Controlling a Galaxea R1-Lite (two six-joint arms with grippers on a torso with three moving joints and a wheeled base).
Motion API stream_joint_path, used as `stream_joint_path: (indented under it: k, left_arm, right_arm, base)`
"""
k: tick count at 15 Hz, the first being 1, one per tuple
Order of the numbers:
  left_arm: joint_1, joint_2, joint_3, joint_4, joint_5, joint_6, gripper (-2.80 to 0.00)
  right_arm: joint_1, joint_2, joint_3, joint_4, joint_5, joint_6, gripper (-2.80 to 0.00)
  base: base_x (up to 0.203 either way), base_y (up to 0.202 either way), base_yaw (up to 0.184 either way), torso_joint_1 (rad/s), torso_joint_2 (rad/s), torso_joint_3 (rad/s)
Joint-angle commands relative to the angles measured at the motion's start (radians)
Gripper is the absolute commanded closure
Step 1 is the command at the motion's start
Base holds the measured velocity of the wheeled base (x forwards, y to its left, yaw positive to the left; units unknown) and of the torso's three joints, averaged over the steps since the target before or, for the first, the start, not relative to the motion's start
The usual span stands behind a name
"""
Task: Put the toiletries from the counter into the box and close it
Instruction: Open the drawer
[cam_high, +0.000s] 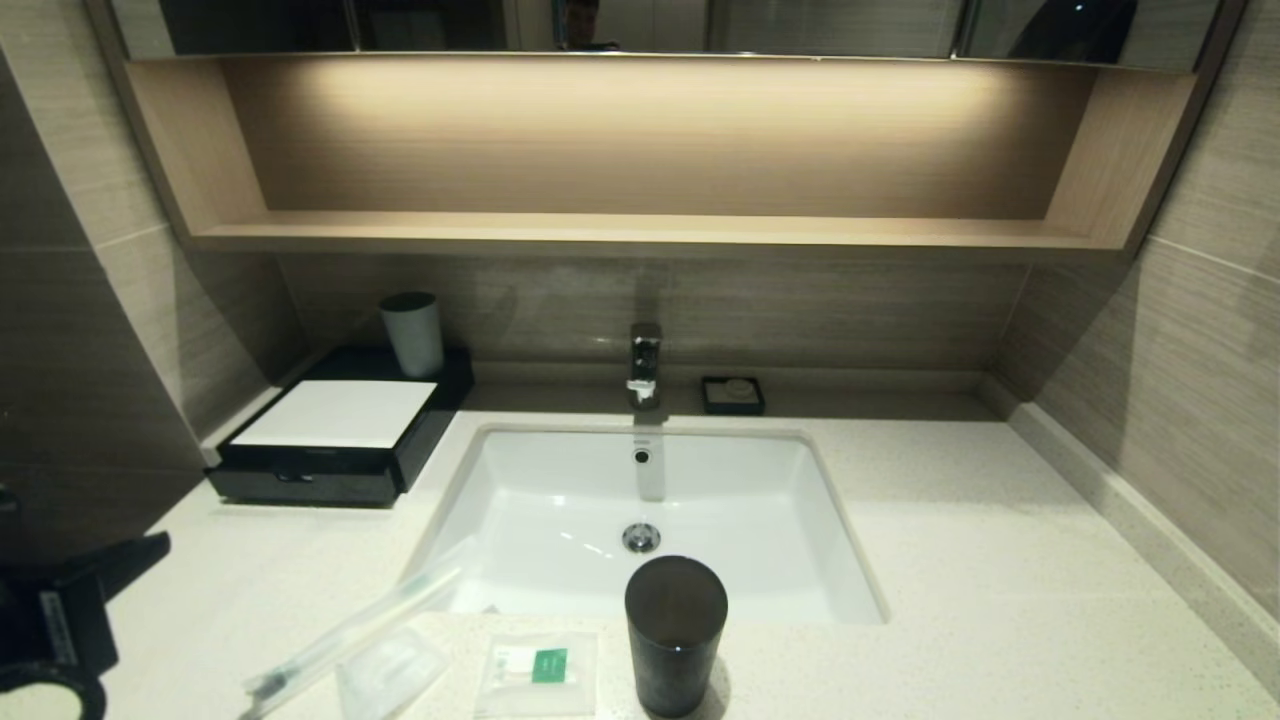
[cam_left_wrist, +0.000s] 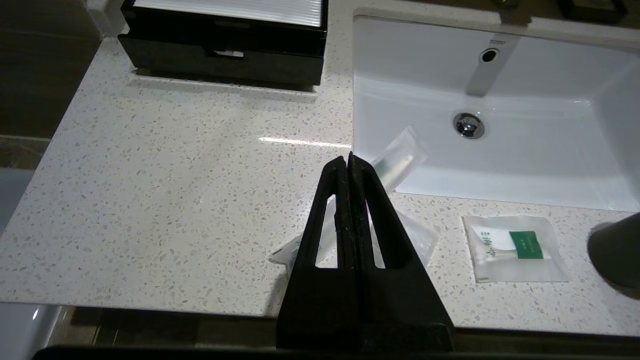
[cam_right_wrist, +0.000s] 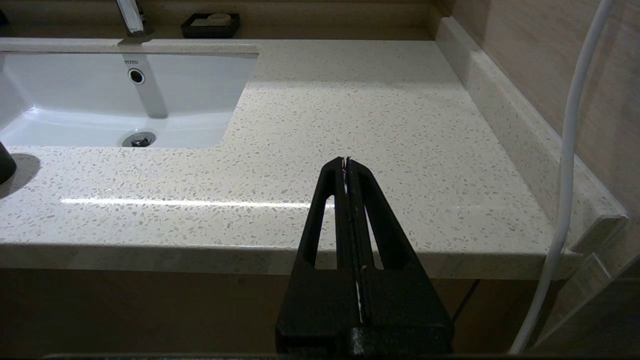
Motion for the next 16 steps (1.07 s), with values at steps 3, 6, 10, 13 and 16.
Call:
stream_joint_path:
  k: [3,6,10,13,16]
  left_arm:
    - [0.001,0.175,-0.044,-0.001,0.058,-0.001,0.0]
    - [0.003,0.26,-0.079,-0.001,0.066,-0.001,0.0]
    - [0.033,0.403,-0.145,-0.001,0.068,0.006,0.0]
    - [0.073,0.49,-0.203,-0.001,0.064,0.005,0.0]
    - [0.089,0.584,-0.251,-0.007,0.063,0.017,0.0]
  right_arm:
    - [0.0,0.0,0.002,0.0,0.0,0.0,0.0]
    - [0.0,0.0,0.0,0.0,0.0,0.0,0.0]
    - [0.0,0.0,0.0,0.0,0.0,0.0,0.0]
    - [0.0,-0.001,0.001,0.0,0.0,0.0,0.0]
    - [0.0,0.0,0.002,0.0,0.0,0.0,0.0]
  base:
    - [0.0,0.0,0.0,0.0,0.0,0.0]
    - [0.0,0.0,0.0,0.0,0.0,0.0]
    - [0.0,0.0,0.0,0.0,0.0,0.0]
    - [0.0,0.0,0.0,0.0,0.0,0.0]
    - [0.0,0.0,0.0,0.0,0.0,0.0]
